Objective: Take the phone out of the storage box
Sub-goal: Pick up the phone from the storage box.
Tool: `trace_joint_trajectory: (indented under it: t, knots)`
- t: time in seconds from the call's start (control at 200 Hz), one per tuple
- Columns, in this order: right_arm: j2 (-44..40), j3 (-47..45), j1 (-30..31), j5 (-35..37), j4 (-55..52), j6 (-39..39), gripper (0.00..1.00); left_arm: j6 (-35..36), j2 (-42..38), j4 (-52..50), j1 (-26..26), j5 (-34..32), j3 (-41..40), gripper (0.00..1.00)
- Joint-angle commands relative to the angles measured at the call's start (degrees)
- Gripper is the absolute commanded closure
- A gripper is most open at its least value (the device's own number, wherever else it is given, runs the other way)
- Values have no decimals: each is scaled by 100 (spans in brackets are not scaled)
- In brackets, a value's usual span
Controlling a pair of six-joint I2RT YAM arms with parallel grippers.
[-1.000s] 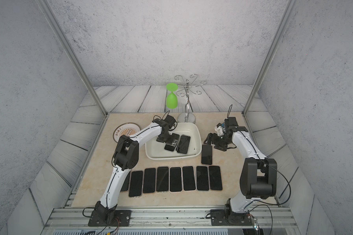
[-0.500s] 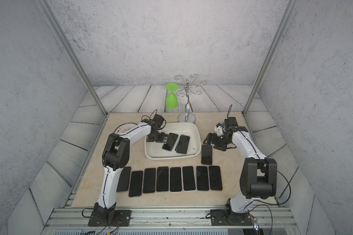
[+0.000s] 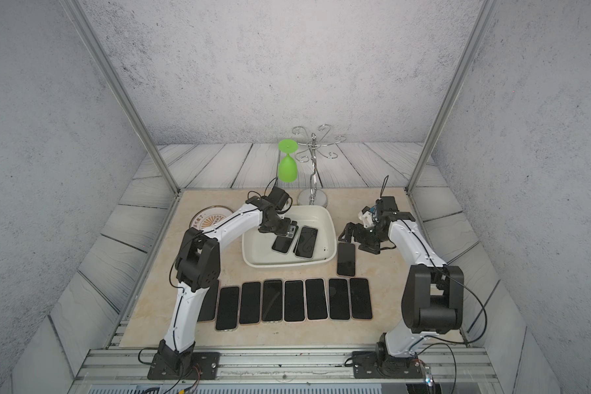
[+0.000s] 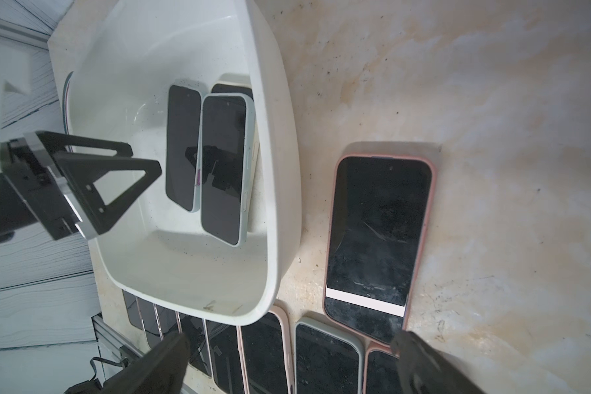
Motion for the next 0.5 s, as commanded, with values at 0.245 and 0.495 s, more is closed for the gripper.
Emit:
trace_joint_trajectory:
  t: [0.245, 0.495]
  knots:
    - [18, 30, 28, -109, -83, -96, 1, 300, 850, -665, -15, 26, 313, 2]
    - [71, 21, 25, -106, -72, -84, 1, 429, 1103, -801, -137, 137, 304, 1]
